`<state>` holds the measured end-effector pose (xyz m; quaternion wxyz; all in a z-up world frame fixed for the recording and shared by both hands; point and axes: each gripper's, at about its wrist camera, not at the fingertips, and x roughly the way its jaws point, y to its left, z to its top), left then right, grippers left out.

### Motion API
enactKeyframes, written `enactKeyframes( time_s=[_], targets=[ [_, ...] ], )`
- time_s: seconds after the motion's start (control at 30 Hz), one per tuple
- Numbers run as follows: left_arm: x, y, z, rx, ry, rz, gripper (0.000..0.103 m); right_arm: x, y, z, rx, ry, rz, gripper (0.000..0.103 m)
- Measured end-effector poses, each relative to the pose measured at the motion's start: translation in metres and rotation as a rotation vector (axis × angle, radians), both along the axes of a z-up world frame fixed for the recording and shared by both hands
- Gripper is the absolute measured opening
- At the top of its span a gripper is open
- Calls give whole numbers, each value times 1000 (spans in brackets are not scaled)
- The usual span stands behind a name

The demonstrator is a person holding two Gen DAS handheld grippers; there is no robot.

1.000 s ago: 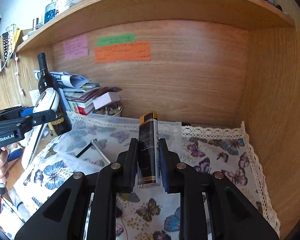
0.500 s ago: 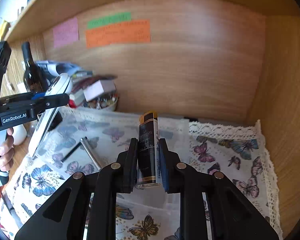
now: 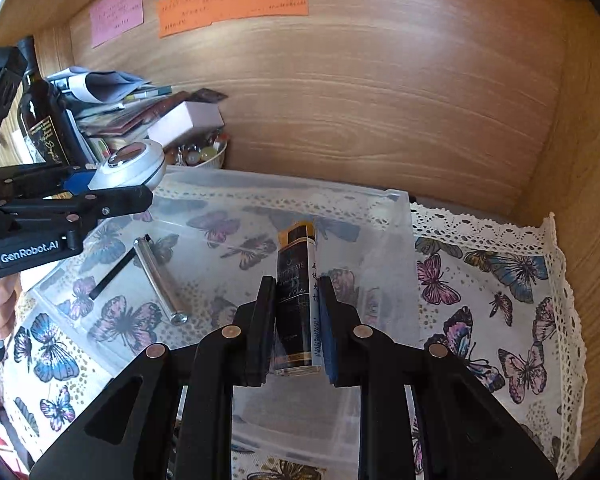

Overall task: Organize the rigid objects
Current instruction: 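Lift the white device into the box with the left tool while the right sets the tube inside, then grasp the white plug with the right tool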

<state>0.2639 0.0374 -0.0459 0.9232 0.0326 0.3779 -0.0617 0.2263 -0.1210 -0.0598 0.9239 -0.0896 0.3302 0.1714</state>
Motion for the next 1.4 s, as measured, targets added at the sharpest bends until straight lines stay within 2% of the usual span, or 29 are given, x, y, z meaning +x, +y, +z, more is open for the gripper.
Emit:
enactKeyframes(
  time_s=[0.3,0.37,0.47,0.6,0.63,0.73,0.8,0.87,0.93,1.07,1.23,1.4],
  targets=[
    [-3,-6,-5,-17,44,-13,39,-5,2,4,-8,-12,7,19],
    [-4,-6,-4,-19,52,-16,41,-8,2,6,-5,-20,9,24],
    [-10,-8,3,-3,22,-10,42,-13,0,11,-3,-40,7,31],
    [-24,-7,17,-7,-23,-4,59,-24,-2,20,16,-65,10,33],
    [-28,-8,21,-4,-37,-2,60,-27,-3,22,20,-72,9,36],
    [-44,-7,31,-5,-76,12,73,-40,-7,30,37,-103,10,43],
    [-55,-6,36,-19,-95,21,88,-51,-9,35,49,-124,14,47],
    [-67,-4,40,-26,-110,32,93,-61,-11,38,61,-140,18,56],
    [-81,-3,41,-21,-124,41,95,-73,-12,39,71,-155,26,63],
    [-106,-2,39,-20,-134,41,97,-97,-13,37,83,-162,41,69],
    [-134,-2,27,-22,-126,41,98,-122,-10,23,98,-135,61,70],
    [-155,-5,6,-16,-79,43,98,-135,-4,4,109,-83,79,71]
  ],
)
